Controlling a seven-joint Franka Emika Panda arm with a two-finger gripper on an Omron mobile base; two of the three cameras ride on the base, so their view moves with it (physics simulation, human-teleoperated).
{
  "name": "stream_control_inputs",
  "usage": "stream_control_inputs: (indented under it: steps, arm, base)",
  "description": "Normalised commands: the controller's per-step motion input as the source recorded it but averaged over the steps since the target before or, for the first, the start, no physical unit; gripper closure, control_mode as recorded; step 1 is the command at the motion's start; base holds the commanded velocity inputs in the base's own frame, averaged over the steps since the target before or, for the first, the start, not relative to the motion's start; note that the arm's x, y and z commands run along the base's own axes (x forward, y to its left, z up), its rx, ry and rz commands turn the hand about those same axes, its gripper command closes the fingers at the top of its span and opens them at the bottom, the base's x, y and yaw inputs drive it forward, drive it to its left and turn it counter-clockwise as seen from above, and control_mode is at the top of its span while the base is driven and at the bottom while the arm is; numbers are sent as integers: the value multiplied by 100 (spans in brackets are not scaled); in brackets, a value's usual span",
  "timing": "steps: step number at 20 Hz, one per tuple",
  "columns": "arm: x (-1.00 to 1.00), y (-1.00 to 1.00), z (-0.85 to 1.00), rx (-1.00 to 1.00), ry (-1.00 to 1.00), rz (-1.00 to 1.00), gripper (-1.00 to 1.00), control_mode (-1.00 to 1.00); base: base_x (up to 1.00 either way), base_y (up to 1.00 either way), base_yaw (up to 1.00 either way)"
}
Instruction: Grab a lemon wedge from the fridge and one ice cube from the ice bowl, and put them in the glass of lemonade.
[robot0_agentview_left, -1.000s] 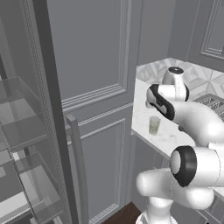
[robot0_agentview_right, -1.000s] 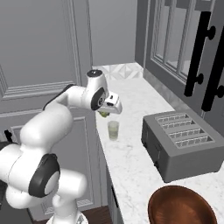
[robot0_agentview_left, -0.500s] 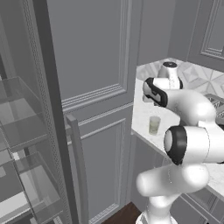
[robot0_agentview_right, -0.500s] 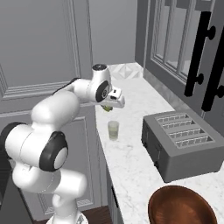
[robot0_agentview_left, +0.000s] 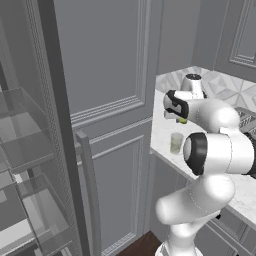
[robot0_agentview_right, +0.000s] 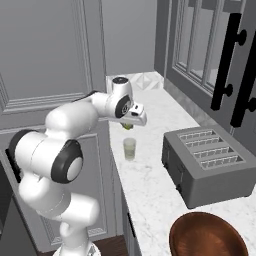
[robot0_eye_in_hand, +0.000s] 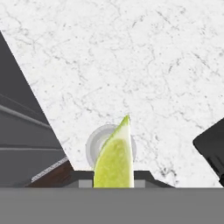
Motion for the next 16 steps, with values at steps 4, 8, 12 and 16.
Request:
stream_control_inputs:
  steps: [4,8,12,16]
  arm:
    - [21,1,-14,0,0,0,100,-100]
    - [25,0,-10,0,0,0,100,-100]
    - [1,0,-40,0,0,0,100,-100]
    - [0,0,-41,0,-1,0,100,-100]
  base:
    - [0,0,0]
    - [0,0,0]
    - [0,0,0]
    - [0,0,0]
